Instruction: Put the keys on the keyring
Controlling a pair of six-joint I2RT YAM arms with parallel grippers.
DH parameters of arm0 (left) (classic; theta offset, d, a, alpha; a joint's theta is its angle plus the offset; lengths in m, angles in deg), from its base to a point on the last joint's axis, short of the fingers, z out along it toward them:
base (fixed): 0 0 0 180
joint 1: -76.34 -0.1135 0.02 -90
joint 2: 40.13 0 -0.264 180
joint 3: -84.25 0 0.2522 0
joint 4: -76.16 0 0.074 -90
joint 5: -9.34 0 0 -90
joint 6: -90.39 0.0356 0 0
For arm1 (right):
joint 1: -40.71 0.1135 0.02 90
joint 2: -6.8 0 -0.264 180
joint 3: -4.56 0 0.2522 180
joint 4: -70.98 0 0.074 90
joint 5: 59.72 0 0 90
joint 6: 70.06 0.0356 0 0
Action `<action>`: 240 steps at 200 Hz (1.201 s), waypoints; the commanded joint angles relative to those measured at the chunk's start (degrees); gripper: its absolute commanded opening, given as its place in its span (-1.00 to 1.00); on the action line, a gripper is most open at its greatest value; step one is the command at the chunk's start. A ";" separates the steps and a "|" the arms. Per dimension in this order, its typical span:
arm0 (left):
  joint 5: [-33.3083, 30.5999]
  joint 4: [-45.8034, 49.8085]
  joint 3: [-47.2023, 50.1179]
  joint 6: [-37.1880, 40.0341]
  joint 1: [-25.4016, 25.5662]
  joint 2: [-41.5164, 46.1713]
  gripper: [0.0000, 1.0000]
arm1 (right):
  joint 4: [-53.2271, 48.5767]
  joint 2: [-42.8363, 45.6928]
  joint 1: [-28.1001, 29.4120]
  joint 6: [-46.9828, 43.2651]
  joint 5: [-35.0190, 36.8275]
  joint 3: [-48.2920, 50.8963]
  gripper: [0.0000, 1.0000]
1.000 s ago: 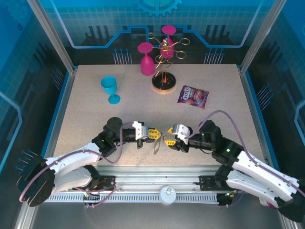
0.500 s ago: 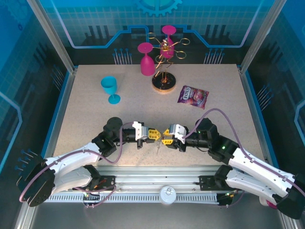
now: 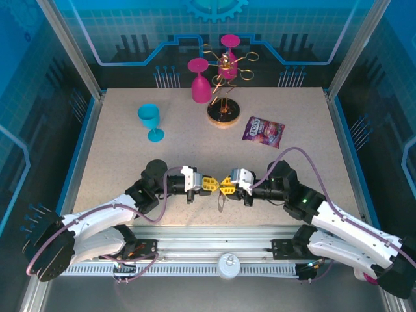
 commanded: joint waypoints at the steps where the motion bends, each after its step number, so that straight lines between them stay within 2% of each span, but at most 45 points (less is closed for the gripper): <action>1: 2.08 -0.29 -1.23 1.43 0.41 -0.04 -1.00 | 1.74 -0.80 -0.67 0.05 -2.24 -2.07 -0.87; 9: 2.16 -0.32 -1.27 1.25 0.43 -0.13 -1.00 | 1.40 -1.13 -0.68 -0.14 -2.40 -2.21 -1.00; 49: 1.11 1.56 -1.92 1.10 0.38 -0.40 -1.00 | -5.17 -2.72 -0.76 -1.41 -0.58 -5.56 -1.00; 62: -0.68 5.56 -3.10 2.76 0.43 -0.40 -0.70 | -9.58 -3.94 -0.76 -2.31 0.11 -7.99 -1.00; 79: -3.74 13.43 -5.60 6.19 0.38 -0.24 -0.49 | -15.27 -6.23 -0.71 -3.71 0.49 -11.32 -1.00; 96: -6.99 19.35 -7.53 8.73 0.41 -0.55 -0.44 | -20.40 -8.84 -0.29 -4.83 1.81 -14.49 -1.00; 106: -7.86 21.62 -8.33 9.82 0.43 -0.53 -0.49 | -23.39 -10.57 0.41 -5.85 3.13 -15.66 -1.00; 156: -7.99 27.64 -10.26 13.40 0.57 -0.51 -1.00 | -32.03 -17.65 2.85 -9.75 5.07 -25.98 -1.00; 174: -6.72 27.37 -9.91 13.72 0.62 0.17 -1.00 | -33.20 -19.18 3.17 -9.91 5.60 -27.88 -1.00; 188: -6.29 25.94 -9.13 13.53 0.54 0.95 -1.00 | -30.35 -17.76 2.67 -8.41 6.32 -26.61 -1.00; 199: -5.67 23.53 -7.92 13.25 0.54 1.96 -1.00 | -26.30 -14.93 1.24 -6.08 5.91 -23.79 -0.60; 210: -4.96 20.32 -6.43 12.62 0.53 3.03 -1.00 | -22.50 -11.78 -0.74 -3.80 4.17 -20.36 -0.36; 223: -4.35 17.04 -4.96 11.95 0.50 3.93 -1.00 | -19.21 -8.85 -3.34 -0.88 1.30 -16.76 -0.22; 240: -3.86 14.93 -4.13 11.35 0.48 4.39 -1.00 | -17.10 -6.48 -5.30 1.95 -1.44 -13.08 -0.17</action>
